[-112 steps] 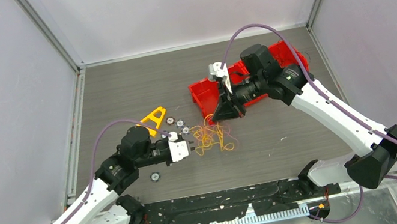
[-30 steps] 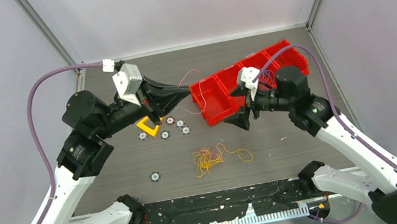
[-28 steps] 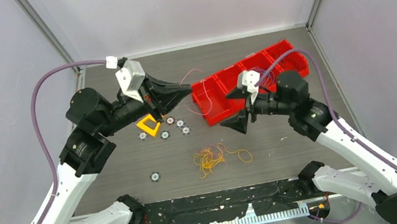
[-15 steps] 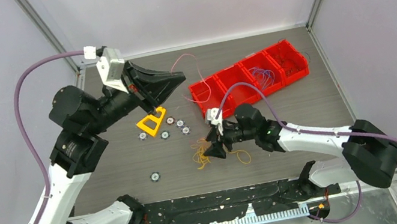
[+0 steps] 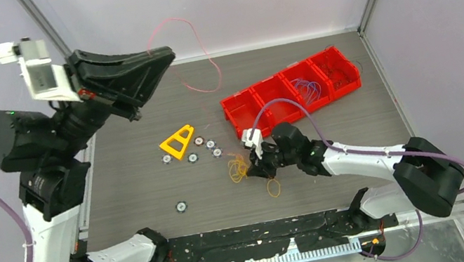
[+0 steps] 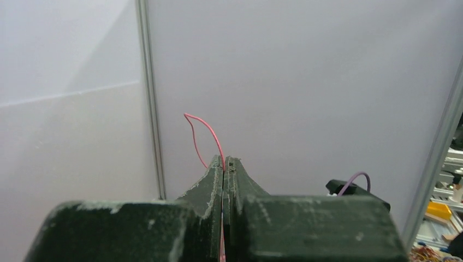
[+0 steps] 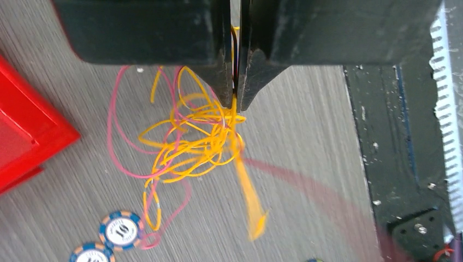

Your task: Untangle the cables

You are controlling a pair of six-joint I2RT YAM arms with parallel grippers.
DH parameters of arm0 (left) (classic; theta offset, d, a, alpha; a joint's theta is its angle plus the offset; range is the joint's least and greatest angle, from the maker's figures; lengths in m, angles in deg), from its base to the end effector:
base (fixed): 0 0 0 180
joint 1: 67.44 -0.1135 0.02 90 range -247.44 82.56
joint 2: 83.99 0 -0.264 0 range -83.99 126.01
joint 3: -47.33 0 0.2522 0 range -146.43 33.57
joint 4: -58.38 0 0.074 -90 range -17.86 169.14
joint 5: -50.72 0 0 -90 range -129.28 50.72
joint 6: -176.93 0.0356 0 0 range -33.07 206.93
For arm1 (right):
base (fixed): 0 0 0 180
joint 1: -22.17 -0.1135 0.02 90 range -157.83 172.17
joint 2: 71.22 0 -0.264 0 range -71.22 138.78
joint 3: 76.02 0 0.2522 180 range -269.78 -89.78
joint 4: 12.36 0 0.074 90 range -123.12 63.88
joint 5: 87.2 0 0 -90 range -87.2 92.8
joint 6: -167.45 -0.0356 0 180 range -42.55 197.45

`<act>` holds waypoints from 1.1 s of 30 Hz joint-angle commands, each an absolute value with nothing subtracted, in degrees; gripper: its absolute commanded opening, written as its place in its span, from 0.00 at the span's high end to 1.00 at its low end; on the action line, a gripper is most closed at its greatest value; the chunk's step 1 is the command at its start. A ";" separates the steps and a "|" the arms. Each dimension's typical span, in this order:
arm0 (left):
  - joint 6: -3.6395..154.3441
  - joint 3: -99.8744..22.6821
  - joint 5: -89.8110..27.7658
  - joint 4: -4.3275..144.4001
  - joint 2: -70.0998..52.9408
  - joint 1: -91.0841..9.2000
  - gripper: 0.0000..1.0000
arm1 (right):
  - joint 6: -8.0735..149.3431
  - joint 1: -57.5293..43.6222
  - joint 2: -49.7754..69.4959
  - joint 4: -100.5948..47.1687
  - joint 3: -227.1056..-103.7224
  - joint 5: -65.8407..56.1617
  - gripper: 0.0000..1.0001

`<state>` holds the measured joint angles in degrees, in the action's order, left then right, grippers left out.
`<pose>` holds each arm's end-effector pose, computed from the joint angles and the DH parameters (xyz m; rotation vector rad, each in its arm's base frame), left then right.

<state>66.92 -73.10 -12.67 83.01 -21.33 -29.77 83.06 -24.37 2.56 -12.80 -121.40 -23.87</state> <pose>0.0867 -0.0871 0.6192 0.6046 0.9518 -1.1347 0.1678 0.2003 0.1960 -1.2013 1.7777 0.9109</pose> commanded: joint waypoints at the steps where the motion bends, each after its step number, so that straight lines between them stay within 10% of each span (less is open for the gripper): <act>1: 69.13 -78.89 -15.21 80.14 -20.96 -30.63 1.00 | 87.66 -19.92 5.35 -29.14 -129.40 -24.07 0.95; 13: 76.33 -90.28 -19.80 81.07 -19.21 -30.78 1.00 | 111.82 -16.74 19.84 -56.66 -141.61 -17.35 0.91; 17: 77.69 -89.44 -20.27 81.26 -19.75 -30.79 1.00 | 115.39 -14.66 17.00 -59.24 -138.76 -19.29 0.75; 23: 75.67 -78.92 -18.72 80.84 -22.53 -30.79 1.00 | 111.81 -14.37 6.16 -64.91 -148.02 -28.01 0.13; 33: 66.63 -56.33 -15.39 73.72 -26.75 -30.78 1.00 | 87.14 -14.44 -4.37 -55.67 -163.01 -39.48 0.05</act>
<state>72.52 -61.60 -18.01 79.95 -26.16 -30.45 99.30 -14.21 -1.14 -62.35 -161.87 -34.63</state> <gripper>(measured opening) 0.009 0.956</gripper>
